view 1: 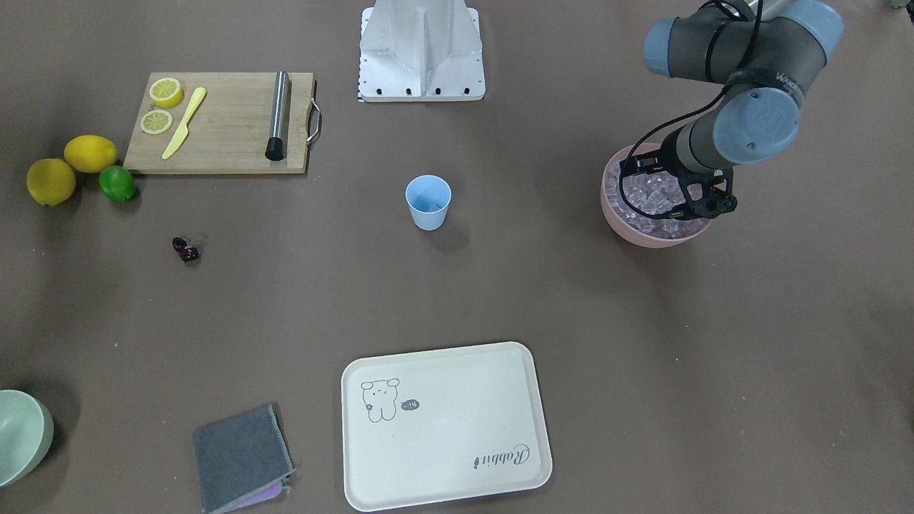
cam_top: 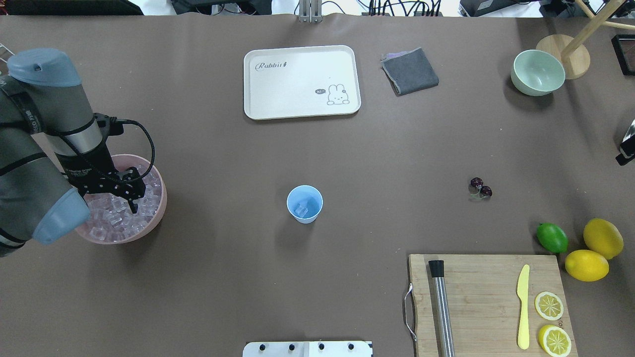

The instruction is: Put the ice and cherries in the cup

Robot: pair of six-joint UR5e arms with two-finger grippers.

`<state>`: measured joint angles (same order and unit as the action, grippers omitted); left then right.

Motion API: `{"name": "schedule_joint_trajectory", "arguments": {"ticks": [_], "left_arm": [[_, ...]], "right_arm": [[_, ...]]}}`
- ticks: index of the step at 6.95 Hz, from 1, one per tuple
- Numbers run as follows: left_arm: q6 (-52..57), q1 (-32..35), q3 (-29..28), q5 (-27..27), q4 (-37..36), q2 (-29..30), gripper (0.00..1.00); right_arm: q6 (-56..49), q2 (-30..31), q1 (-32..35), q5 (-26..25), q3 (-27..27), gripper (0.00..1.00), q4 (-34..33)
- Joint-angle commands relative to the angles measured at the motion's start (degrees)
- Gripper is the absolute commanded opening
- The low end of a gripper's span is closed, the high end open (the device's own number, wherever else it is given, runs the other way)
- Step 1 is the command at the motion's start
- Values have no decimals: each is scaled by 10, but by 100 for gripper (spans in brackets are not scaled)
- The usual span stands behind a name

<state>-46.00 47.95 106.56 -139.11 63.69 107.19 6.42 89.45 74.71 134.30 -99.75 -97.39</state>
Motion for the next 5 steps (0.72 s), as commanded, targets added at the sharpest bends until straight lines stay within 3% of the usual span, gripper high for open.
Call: {"name": "schedule_joint_trajectory", "arguments": {"ticks": [1, 2, 4, 5], "left_arm": [[-104, 7, -15, -38, 152, -53, 97], [-153, 8, -50, -38, 259, -66, 97], [-210, 14, -63, -42, 283, -45, 97], [-239, 14, -62, -73, 288, -45, 97]], "right_arm": [[0, -1, -1, 0, 0, 100, 0], [0, -1, -1, 0, 0, 100, 0], [-1, -1, -1, 0, 0, 100, 0], [-1, -1, -1, 0, 0, 100, 0]]}}
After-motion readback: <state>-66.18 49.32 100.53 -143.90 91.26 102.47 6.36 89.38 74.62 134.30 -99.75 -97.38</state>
